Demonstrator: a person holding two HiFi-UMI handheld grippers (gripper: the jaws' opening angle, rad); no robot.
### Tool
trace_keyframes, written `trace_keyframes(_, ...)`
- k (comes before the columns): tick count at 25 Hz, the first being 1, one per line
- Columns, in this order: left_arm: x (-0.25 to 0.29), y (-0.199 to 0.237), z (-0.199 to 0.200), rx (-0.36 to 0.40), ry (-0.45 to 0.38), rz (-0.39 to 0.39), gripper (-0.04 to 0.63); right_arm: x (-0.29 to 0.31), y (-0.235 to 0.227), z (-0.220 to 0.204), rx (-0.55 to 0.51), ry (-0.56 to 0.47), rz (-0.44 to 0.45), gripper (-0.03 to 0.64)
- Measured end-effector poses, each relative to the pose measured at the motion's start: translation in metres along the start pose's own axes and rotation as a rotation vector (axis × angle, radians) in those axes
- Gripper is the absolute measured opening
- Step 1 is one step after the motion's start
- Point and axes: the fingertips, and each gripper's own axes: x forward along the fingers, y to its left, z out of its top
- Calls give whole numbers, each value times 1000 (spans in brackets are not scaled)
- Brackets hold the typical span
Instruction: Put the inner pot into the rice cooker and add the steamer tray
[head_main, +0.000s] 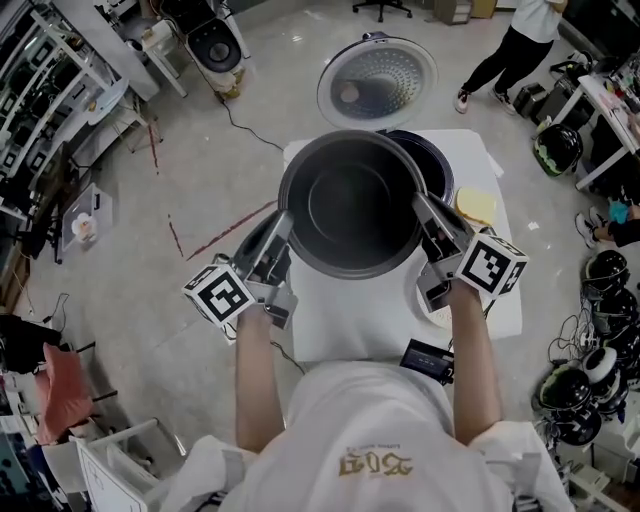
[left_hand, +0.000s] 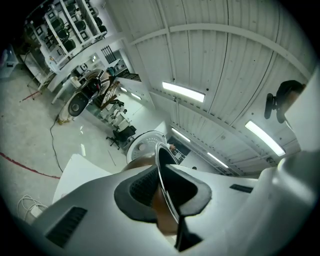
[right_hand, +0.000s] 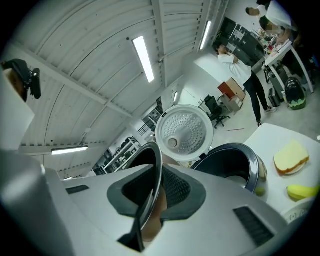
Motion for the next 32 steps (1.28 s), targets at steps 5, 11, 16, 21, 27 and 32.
trace_keyframes(5,27,-7,-5,5,-8,-6,62,-2,-19,23,-3,2,4,61)
trace_keyframes(11,61,-7,-9,-6,-3,-6,61,0,-42,45,-4,-4,1,60)
trace_keyframes(16,89,-8,-16,-8,5,-18,61,-2,-68,59,14,-15,-8,60)
trace_keyframes(21,106,-9,-20,-3,7,-23,60,-3,-81,68,23,-20,-8,58)
trace_keyframes(27,124,-4,-27,-10,24,-7,60,-2,-101,73,34,-14,-23,58)
trace_keyframes(32,132,7,-38,-27,36,6,57,-1,-114,70,49,-5,-33,57)
